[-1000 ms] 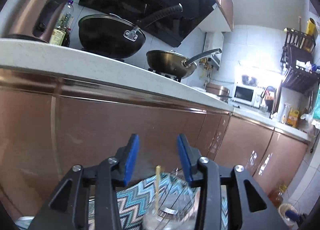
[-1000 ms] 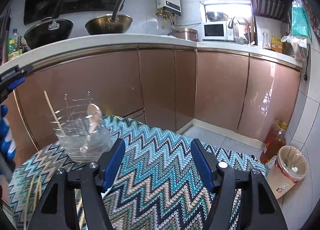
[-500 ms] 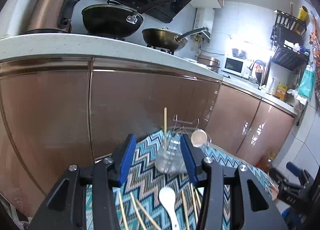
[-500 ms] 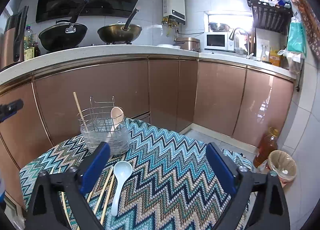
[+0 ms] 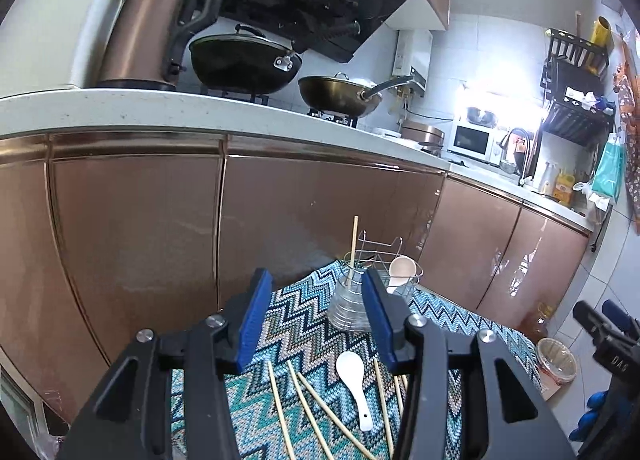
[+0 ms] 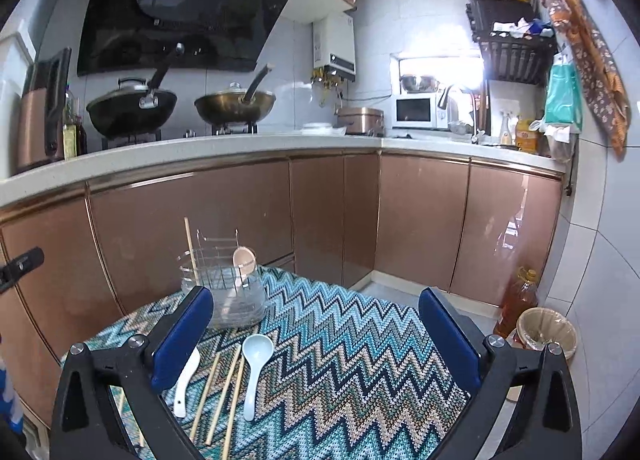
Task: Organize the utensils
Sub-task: 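Move both tools back over the remaining chopsticks and spoons, then grasp a chopstick with the left tool while the right tool grasps the light-blue spoon, then lift both utensils and lower them into the clear holder, then open both tools and raise them away from the holder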
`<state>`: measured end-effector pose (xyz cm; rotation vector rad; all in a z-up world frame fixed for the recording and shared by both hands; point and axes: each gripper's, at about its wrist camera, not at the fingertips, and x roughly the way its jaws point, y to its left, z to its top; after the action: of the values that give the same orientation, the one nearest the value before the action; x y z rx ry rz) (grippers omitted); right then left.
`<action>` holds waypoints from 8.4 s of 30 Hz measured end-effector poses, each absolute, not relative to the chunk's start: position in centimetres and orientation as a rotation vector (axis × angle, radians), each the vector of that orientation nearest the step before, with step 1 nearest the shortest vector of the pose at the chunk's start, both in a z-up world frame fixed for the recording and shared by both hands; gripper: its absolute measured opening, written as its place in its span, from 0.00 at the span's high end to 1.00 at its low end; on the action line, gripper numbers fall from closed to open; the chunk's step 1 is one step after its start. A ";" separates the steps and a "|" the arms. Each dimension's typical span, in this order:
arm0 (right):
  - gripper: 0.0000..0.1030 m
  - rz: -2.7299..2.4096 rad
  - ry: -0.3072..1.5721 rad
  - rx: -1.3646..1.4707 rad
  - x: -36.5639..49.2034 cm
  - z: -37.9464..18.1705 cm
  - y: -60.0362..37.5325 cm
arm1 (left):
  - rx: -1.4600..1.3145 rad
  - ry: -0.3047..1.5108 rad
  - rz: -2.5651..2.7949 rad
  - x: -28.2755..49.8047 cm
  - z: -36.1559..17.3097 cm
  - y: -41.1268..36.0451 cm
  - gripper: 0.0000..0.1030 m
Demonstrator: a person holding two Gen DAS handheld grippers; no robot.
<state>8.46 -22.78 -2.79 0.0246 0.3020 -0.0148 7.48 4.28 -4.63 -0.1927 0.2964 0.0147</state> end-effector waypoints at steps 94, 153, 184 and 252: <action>0.62 0.671 1.061 0.102 36.2 -21.1 -21.8 | -0.401 1.351 -0.011 30.8 -24.6 5.2 0.94; 0.93 0.177 0.287 -0.151 31.0 -0.7 -17.1 | -0.371 0.205 -0.074 29.7 3.2 2.1 0.96; 0.57 0.151 0.260 -0.093 31.9 -6.8 -16.2 | -0.243 0.158 0.038 31.8 -5.5 1.0 0.65; 0.00 0.064 0.142 0.049 3.7 1.4 -21.8 | -0.291 0.297 -0.096 3.4 -1.7 5.3 0.42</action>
<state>3.65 -21.77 1.36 0.0493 0.1417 0.0642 3.38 5.30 -1.69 -0.2905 0.2971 -0.0958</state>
